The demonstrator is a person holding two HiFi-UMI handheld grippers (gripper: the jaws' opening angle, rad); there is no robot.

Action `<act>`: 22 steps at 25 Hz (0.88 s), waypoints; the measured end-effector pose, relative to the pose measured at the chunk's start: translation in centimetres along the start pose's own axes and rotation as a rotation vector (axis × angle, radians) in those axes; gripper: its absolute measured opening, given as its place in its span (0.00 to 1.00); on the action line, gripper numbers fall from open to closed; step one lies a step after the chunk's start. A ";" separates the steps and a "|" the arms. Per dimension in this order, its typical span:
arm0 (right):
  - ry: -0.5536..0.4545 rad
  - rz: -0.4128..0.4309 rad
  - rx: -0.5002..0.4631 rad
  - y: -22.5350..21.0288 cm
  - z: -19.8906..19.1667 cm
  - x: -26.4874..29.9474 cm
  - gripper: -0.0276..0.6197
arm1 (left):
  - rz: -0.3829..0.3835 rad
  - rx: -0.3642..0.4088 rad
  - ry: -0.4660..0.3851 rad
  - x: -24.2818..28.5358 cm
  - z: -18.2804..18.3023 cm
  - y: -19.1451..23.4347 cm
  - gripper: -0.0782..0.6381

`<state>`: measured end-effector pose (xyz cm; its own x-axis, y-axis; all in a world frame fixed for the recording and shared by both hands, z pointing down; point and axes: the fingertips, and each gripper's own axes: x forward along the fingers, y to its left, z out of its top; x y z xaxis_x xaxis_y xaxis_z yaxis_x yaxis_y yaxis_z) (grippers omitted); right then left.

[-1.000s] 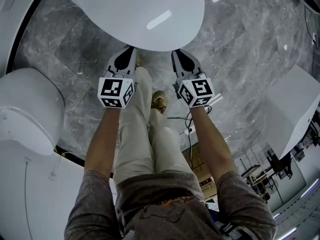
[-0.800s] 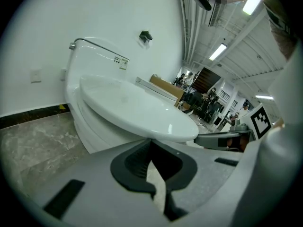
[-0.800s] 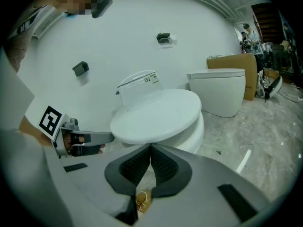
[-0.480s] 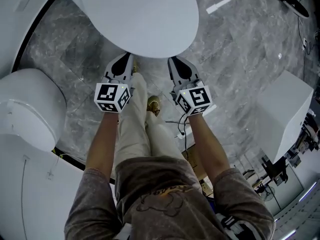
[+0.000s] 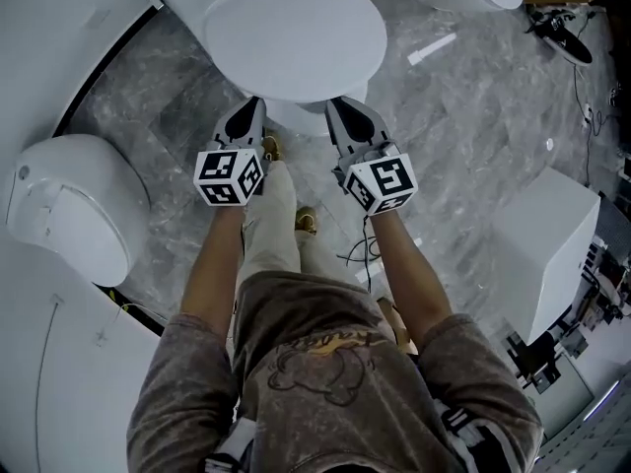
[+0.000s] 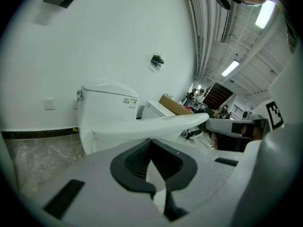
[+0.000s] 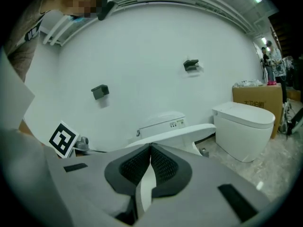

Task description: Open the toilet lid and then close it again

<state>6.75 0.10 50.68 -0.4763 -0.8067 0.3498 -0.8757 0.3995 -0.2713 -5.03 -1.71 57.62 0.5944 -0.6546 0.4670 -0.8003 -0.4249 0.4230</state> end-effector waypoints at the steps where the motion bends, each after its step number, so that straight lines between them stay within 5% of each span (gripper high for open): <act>1: 0.000 0.003 -0.005 0.2 1.2 0.6 0.09 | 0.001 -0.002 0.003 -0.1 1.0 0.2 0.12; 12: -0.008 0.038 -0.035 1.9 10.2 7.4 0.09 | -0.008 -0.020 0.007 0.2 9.3 3.6 0.12; 22: -0.003 0.140 -0.061 2.0 15.5 13.3 0.09 | 0.079 -0.062 -0.038 1.8 14.5 6.6 0.12</act>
<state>-0.11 -16.55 40.92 -0.5938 -0.7427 0.3095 -0.8041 0.5337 -0.2620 -10.42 -14.76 49.96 0.5251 -0.7085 0.4715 -0.8377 -0.3325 0.4333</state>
